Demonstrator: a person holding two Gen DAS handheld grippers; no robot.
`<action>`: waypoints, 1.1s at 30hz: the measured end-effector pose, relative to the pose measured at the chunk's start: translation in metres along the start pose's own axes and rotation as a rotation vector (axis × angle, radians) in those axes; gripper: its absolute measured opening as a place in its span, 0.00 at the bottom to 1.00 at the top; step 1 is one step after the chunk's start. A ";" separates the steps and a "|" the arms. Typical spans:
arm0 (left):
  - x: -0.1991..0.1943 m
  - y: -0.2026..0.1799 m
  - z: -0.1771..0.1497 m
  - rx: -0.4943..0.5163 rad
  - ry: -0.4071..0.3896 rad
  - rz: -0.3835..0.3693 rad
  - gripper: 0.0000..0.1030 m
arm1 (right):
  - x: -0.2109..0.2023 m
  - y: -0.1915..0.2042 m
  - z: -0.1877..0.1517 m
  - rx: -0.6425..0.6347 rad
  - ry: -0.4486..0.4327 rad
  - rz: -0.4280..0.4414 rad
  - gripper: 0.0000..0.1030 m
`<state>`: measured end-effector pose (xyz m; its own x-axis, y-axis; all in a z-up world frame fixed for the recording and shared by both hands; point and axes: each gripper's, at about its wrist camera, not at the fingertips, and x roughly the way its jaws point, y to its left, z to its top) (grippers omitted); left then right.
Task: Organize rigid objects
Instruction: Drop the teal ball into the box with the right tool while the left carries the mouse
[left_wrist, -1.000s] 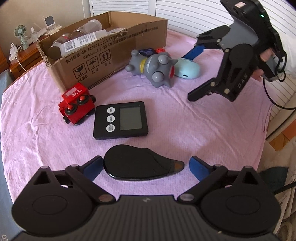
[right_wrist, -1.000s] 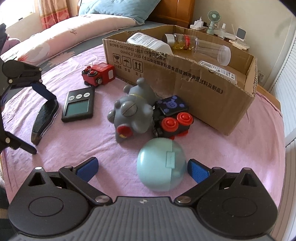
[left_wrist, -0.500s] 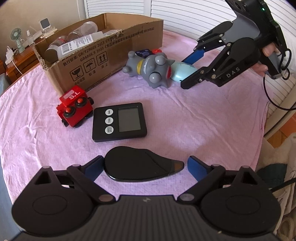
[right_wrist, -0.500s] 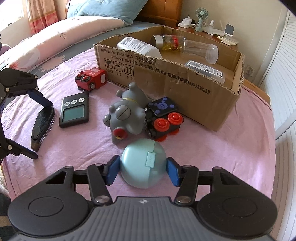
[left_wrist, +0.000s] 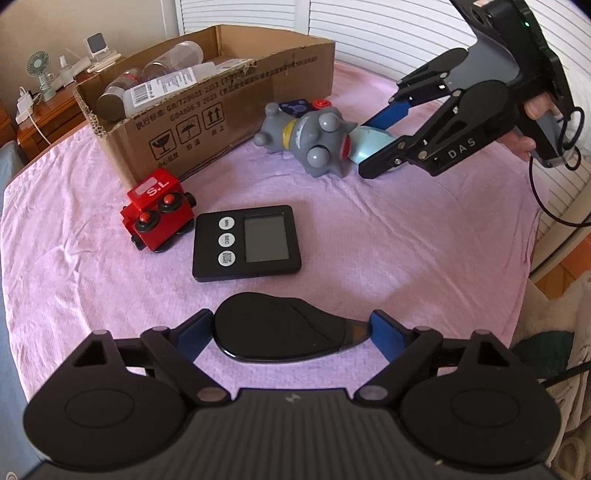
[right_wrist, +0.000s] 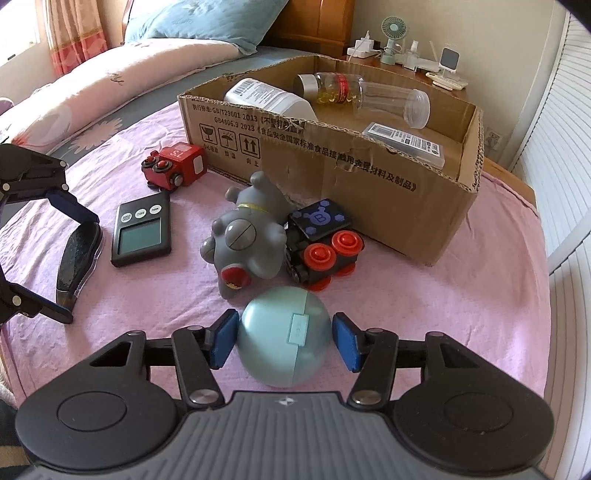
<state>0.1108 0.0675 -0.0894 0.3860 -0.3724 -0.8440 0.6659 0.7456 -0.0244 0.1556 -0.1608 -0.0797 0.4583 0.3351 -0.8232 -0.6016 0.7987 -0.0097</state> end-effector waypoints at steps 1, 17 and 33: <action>0.000 0.000 0.000 -0.004 0.001 0.002 0.87 | 0.000 0.001 0.000 0.001 0.001 -0.001 0.57; -0.015 -0.002 0.009 -0.049 0.002 0.048 0.87 | -0.027 0.002 0.002 0.006 0.005 -0.039 0.57; -0.045 0.021 0.039 -0.127 -0.092 0.139 0.87 | -0.066 -0.038 0.090 0.038 -0.167 -0.115 0.57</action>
<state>0.1320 0.0783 -0.0312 0.5289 -0.3058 -0.7916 0.5187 0.8548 0.0163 0.2071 -0.1679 0.0264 0.6270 0.3161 -0.7120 -0.5150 0.8539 -0.0744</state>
